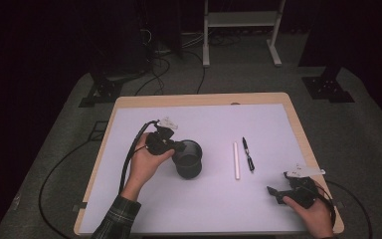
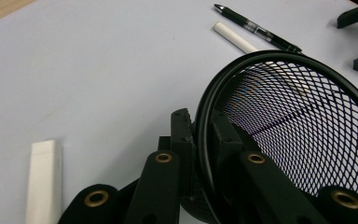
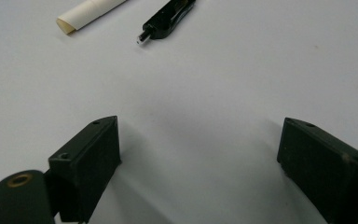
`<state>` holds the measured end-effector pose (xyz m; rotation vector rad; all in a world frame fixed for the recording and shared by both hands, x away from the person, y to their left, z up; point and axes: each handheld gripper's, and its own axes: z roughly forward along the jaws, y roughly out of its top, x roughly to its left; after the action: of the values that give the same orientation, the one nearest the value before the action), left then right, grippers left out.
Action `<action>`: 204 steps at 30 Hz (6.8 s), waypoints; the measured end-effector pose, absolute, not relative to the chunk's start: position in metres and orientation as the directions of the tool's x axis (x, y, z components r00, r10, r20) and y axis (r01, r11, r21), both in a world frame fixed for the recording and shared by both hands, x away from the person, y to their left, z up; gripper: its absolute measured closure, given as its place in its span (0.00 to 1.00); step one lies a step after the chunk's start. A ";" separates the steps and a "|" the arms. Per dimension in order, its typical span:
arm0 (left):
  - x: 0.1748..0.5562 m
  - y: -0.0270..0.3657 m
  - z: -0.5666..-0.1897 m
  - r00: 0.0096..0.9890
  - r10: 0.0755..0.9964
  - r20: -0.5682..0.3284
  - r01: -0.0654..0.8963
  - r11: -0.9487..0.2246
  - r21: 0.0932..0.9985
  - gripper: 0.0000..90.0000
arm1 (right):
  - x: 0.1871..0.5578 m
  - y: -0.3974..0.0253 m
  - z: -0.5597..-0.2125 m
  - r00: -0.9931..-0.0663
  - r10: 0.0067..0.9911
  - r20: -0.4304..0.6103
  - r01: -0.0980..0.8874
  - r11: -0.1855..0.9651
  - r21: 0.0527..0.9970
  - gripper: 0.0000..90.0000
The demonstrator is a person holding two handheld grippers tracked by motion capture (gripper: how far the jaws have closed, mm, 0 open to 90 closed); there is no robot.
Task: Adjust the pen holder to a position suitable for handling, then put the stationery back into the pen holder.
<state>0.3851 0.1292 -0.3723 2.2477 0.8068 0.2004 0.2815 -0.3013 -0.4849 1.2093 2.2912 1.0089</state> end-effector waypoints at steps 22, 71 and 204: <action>0.353 0.117 -0.386 0.822 0.555 -0.127 0.486 -0.569 0.663 0.92 | 0.282 -0.301 -0.485 -0.570 0.821 0.012 0.563 0.380 0.733 0.13; 0.333 0.077 -0.401 0.878 0.451 -0.158 0.445 -0.652 0.614 0.85 | 0.282 -0.301 -0.485 -0.571 0.821 0.010 0.562 0.382 0.733 0.13; 0.307 0.250 -0.479 0.694 0.720 0.021 0.498 -0.500 0.709 0.02 | 0.291 -0.292 -0.461 -0.527 0.847 0.065 0.581 0.304 0.755 0.24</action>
<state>0.3069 0.2498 -0.4793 2.2053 0.9263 0.4119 0.2907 -0.2924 -0.4614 1.2834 2.2310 1.0702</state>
